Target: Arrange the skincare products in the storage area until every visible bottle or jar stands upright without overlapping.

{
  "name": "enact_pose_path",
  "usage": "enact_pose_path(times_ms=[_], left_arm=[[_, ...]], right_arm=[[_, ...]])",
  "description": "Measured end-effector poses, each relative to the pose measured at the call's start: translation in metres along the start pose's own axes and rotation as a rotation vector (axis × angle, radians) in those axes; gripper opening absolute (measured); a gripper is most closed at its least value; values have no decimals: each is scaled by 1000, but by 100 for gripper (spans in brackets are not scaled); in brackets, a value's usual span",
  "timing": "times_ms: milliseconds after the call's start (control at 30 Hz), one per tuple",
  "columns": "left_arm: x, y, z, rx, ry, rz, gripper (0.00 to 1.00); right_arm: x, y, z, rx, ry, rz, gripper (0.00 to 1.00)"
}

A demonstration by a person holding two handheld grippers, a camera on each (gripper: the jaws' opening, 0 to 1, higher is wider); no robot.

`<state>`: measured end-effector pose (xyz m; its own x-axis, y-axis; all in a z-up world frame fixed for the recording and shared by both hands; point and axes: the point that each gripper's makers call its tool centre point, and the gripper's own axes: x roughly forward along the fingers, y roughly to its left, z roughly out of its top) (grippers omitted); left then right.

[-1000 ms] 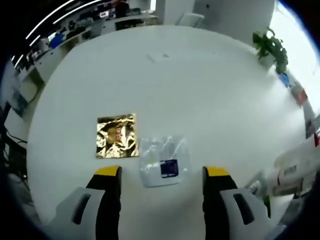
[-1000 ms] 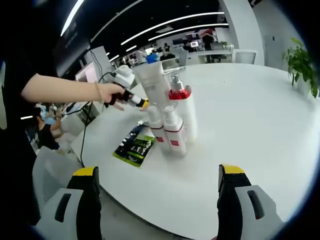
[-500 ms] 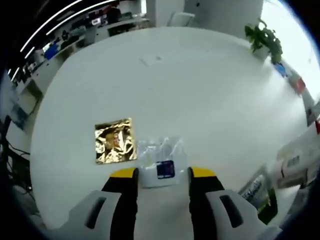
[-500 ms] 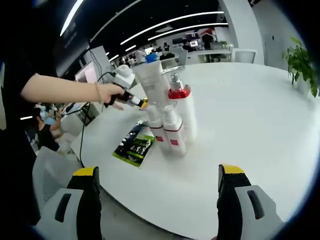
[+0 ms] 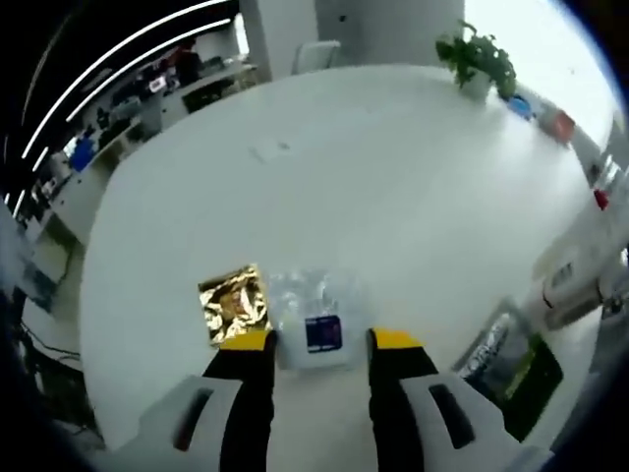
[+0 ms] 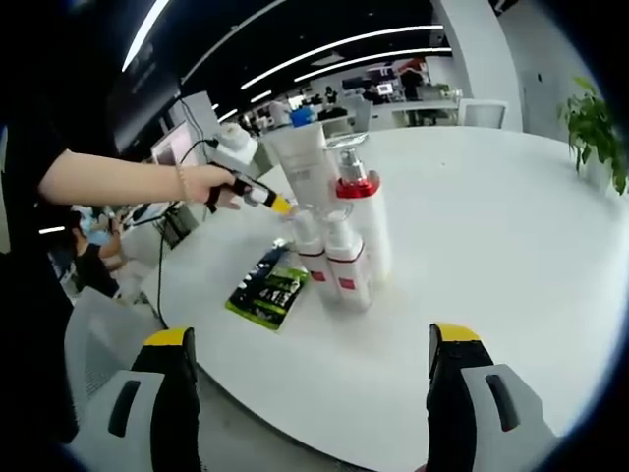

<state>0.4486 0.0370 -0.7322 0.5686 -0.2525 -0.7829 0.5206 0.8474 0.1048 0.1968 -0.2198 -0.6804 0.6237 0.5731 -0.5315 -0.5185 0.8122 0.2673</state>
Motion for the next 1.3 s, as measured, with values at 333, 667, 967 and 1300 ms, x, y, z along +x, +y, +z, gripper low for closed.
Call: enact_pose_path(times_ms=[333,667,967,1300], left_arm=[[-23,-12,11,56,-34,-23,31],[-58,-32,25,174,-113,-48,31],[-96,-55,32,285,-173,-75,31],[-135,-87,38,407,-231,-109,31]], right_arm=[[0,2,2,-13,-13,15,97],[0,13,6,-46,-21,56,95],[-1,27,14,-50,-69,137,89],[-4,52,26,-45,-92,246,81]])
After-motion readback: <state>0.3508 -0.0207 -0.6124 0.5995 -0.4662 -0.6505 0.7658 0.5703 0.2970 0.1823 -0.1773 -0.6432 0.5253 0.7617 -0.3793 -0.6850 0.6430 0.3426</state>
